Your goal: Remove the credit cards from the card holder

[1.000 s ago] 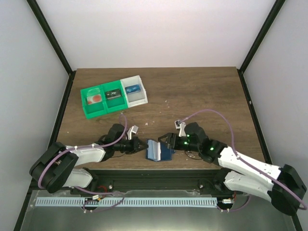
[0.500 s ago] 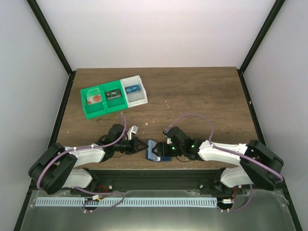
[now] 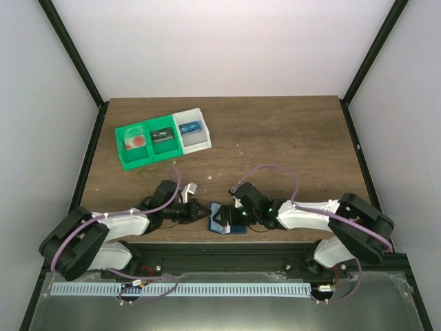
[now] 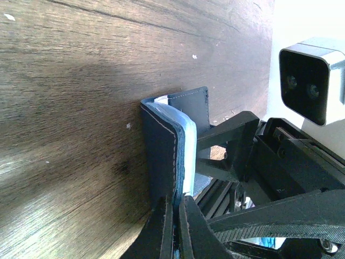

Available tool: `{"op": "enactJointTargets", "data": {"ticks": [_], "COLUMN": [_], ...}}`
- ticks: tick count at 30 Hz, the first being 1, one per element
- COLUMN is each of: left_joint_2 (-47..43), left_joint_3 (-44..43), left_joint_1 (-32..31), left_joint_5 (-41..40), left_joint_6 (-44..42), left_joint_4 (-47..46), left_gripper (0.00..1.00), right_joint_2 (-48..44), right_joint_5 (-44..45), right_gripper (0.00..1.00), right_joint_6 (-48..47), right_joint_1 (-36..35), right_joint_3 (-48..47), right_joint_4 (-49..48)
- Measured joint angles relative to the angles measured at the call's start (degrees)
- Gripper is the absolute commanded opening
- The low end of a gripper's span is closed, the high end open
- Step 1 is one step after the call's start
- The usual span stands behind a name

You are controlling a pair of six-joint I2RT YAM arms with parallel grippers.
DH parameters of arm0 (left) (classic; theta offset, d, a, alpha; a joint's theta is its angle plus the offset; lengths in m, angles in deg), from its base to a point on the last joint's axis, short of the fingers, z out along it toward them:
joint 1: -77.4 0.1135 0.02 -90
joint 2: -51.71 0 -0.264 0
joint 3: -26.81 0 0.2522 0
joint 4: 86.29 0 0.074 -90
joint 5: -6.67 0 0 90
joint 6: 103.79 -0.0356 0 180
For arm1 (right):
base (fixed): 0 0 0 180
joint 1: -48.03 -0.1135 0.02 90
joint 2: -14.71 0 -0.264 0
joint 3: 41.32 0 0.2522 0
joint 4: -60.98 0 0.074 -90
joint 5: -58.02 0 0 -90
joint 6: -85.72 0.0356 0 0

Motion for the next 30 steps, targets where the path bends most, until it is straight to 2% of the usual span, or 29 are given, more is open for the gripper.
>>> {"op": "enactJointTargets", "data": {"ticks": [19,27,30], "left_joint_2": [-2.47,-3.26,-3.65], "left_joint_3": [0.83,1.05,1.09], "left_joint_1": [-0.02,-0.17,-0.17], "left_joint_5": [-1.01,-0.96,-0.96], "left_joint_6": [0.83,1.09,1.18], "left_joint_4": [1.33,1.29,1.29], "left_gripper": [0.0,0.0,0.0], "right_joint_2": [-0.09,-5.44,-8.2], "right_joint_5": [3.61,13.38,15.91], "right_gripper": [0.68,0.66,0.62], "right_joint_6": [-0.02,0.26,0.33], "right_joint_1": [-0.28,-0.55,-0.5], "right_joint_3": [-0.07,-0.46,-0.9], "right_joint_4": [2.4,13.57,18.8]}}
